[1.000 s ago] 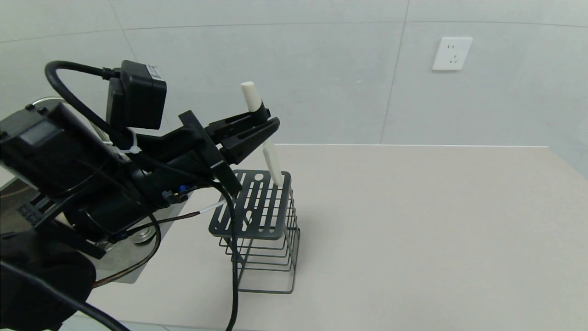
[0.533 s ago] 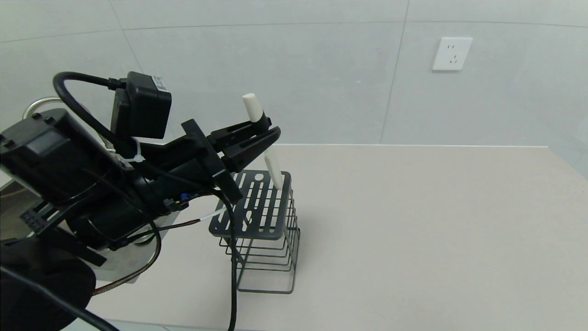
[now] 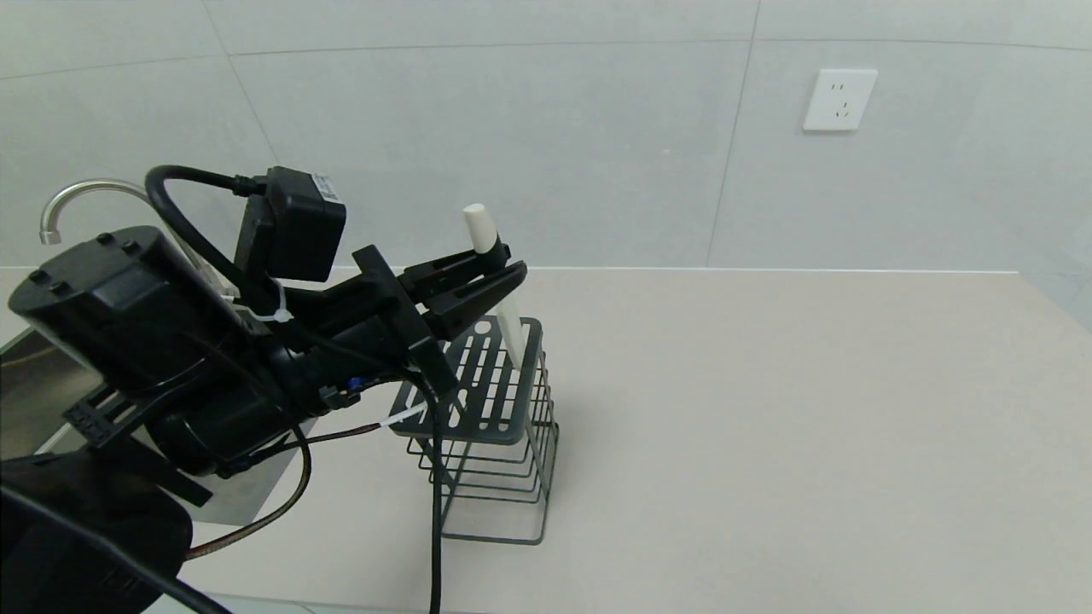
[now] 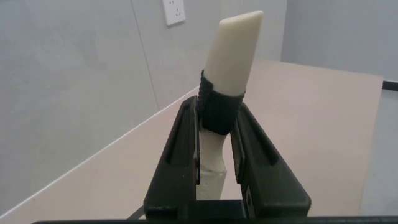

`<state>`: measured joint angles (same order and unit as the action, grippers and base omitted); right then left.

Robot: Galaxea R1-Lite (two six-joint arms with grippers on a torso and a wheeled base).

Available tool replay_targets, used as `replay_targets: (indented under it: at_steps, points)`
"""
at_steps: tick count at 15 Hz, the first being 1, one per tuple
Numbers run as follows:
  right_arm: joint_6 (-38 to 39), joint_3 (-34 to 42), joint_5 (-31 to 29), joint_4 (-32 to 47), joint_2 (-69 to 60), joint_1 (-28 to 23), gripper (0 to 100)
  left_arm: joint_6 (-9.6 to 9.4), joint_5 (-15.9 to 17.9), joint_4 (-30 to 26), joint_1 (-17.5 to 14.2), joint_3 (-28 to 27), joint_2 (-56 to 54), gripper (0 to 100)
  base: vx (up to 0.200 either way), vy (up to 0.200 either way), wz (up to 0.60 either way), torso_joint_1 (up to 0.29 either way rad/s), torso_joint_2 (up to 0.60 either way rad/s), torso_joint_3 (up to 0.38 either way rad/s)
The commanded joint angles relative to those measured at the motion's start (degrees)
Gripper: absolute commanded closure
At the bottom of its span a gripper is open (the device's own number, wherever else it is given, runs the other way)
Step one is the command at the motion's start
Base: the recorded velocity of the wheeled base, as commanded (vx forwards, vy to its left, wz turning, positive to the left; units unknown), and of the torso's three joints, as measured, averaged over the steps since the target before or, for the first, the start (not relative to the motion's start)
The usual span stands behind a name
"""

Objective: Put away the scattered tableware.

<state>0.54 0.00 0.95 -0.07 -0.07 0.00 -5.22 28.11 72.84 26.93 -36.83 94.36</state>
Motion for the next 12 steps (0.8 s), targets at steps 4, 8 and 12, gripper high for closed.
replay_targets:
  at_steps: [4, 8, 12]
  points:
    - [-0.01, 0.0, 0.02, -0.01, 0.07, 0.0, 100, 0.12, 0.01, 0.64, -0.03, 1.32, 1.01, 100, 0.0, 0.0, 0.0, 0.0, 0.0, 0.0]
    - [-0.01, 0.0, 0.02, -0.01, 0.07, 0.0, 100, 0.12, -0.07, 0.73, -0.03, 2.11, 1.53, 100, 0.0, 0.0, 0.0, 0.0, 0.0, 0.0]
    - [-0.01, 0.0, 0.02, -0.01, 0.07, 0.0, 100, 0.12, 0.01, 3.8, -0.03, 2.81, 3.47, 100, 0.0, 0.0, 0.0, 0.0, 0.0, 0.0]
